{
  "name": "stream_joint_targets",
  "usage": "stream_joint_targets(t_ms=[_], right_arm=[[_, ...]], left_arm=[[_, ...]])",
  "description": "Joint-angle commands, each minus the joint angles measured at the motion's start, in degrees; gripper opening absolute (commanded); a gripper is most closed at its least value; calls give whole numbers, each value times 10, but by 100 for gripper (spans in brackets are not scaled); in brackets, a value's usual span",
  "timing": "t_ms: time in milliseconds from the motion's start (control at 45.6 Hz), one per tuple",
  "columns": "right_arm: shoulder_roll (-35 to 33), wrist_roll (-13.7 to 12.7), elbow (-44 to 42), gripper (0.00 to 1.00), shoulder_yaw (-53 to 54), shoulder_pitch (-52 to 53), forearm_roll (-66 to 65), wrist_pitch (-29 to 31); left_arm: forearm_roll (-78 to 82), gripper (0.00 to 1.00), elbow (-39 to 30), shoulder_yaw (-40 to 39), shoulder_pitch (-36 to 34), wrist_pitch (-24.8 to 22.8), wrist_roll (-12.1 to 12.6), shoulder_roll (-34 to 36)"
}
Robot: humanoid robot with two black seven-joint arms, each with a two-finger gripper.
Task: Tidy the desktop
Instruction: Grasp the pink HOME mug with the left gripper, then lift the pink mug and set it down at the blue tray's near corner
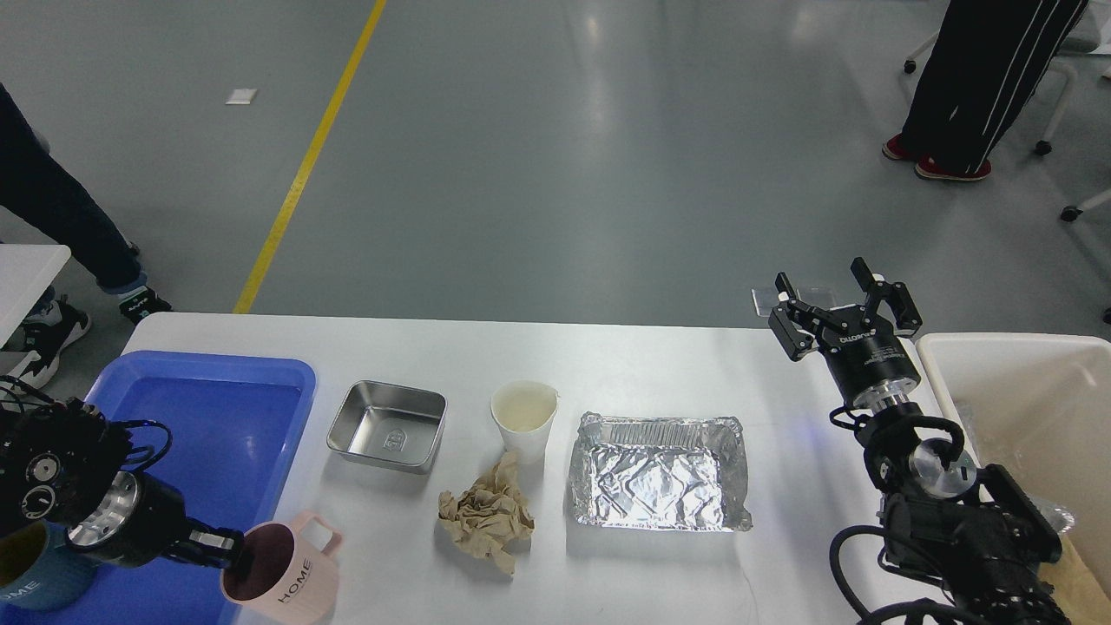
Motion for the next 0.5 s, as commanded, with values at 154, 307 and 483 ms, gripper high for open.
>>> stream_joint_targets(t_ms=[154,307,483], right_arm=[[-8,0,1,100,0,1,0,-3],[-18,0,1,100,-1,3,0,-3],[-23,0,1,100,-1,3,0,-4]], left_arm=[[-7,0,0,-7,-56,-28,-87,43],[-33,0,2,-48,-72,-41,-149,83],[-103,0,11,-124,-68,-41,-164,112]])
